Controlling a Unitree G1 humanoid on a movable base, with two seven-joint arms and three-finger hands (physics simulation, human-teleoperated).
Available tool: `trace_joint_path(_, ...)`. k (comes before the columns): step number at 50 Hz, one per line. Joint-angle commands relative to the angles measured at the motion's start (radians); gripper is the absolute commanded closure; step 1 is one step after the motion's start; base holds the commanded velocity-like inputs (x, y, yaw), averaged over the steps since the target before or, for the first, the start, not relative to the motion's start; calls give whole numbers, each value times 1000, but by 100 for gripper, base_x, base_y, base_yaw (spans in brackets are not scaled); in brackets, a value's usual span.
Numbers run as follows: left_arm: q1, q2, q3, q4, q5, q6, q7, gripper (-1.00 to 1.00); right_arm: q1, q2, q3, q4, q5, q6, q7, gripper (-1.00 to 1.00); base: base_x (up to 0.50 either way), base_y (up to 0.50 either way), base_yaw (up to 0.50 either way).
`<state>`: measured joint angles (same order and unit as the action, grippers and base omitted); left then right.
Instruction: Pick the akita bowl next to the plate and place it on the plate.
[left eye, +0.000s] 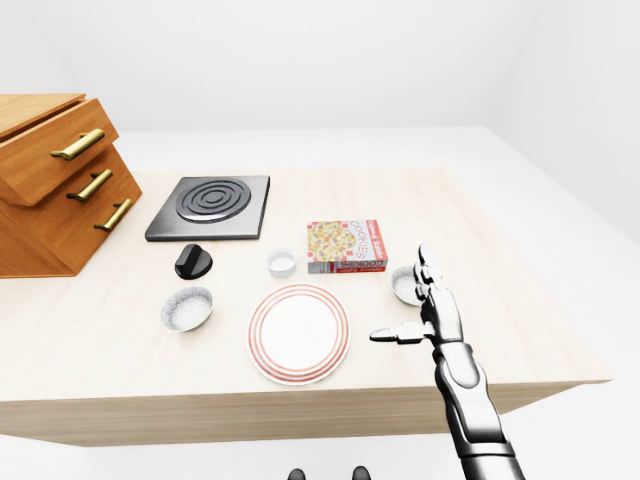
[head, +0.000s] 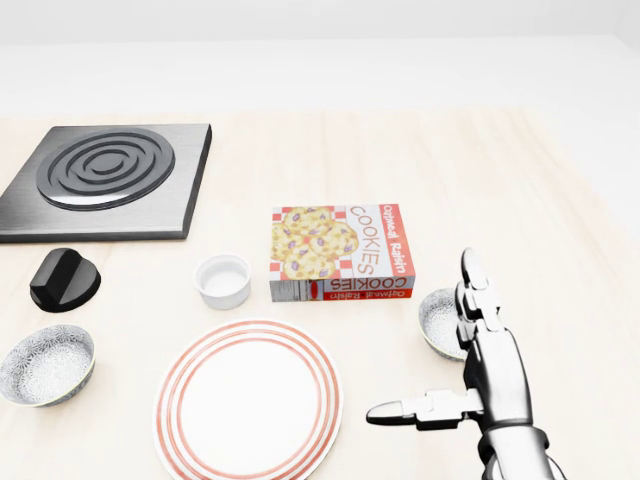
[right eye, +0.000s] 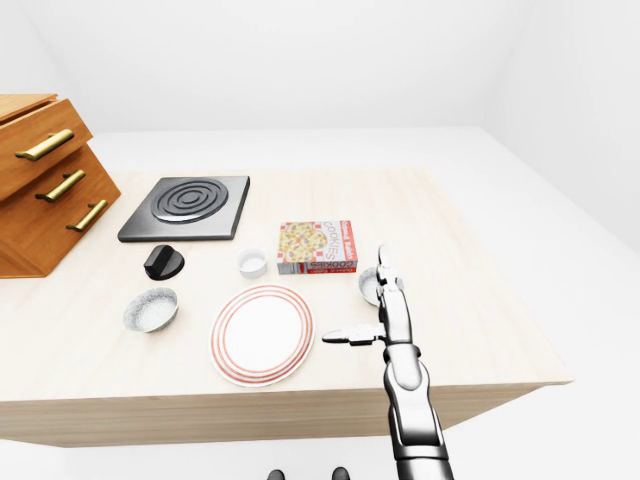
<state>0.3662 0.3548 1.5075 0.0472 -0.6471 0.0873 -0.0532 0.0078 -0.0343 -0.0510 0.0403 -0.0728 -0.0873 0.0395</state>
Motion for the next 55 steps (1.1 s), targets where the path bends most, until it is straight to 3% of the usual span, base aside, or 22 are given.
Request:
trace_joint_path(1, 21, -27, -11, 1, 17, 0, 30, -100, -3, -1, 1, 17, -9, 0, -4, -100, 0, 0, 0)
trace_joint_path(24, 10, -31, -71, 73, 24, 0, 12, -100, 14, -7, -11, -156, -47, 0, -9, -100, 0, 0, 0)
trace_joint_path(31, 12, -32, -73, 86, 16, 0, 3, -100, 15, -43, -36, -241, -128, 38, 4, -100, 0, 0, 0)
trace_joint_path(35, 13, -29, -70, 79, 1, 0, 9, -100, -7, -72, -75, -318, -184, 99, 52, -100, 0, 0, 0)
trace_joint_path(38, 16, -29, -62, 51, 3, 0, 16, -100, -20, -83, -100, -345, -225, 106, 76, -100, 0, 0, 0)
trace_joint_path(40, 3, -31, -78, 72, 16, 0, 10, -100, -54, -135, -131, -364, -307, 58, 92, -100, 0, 0, 0)
trace_joint_path(45, 8, -30, -73, 67, 13, 0, 9, -100, -98, -180, -173, -355, -440, 1, 136, -100, 0, 0, 0)
trace_joint_path(55, 5, -34, -81, 69, 16, 0, 10, -100, -141, -223, -199, -285, -622, 0, 141, -100, 0, 0, 0)
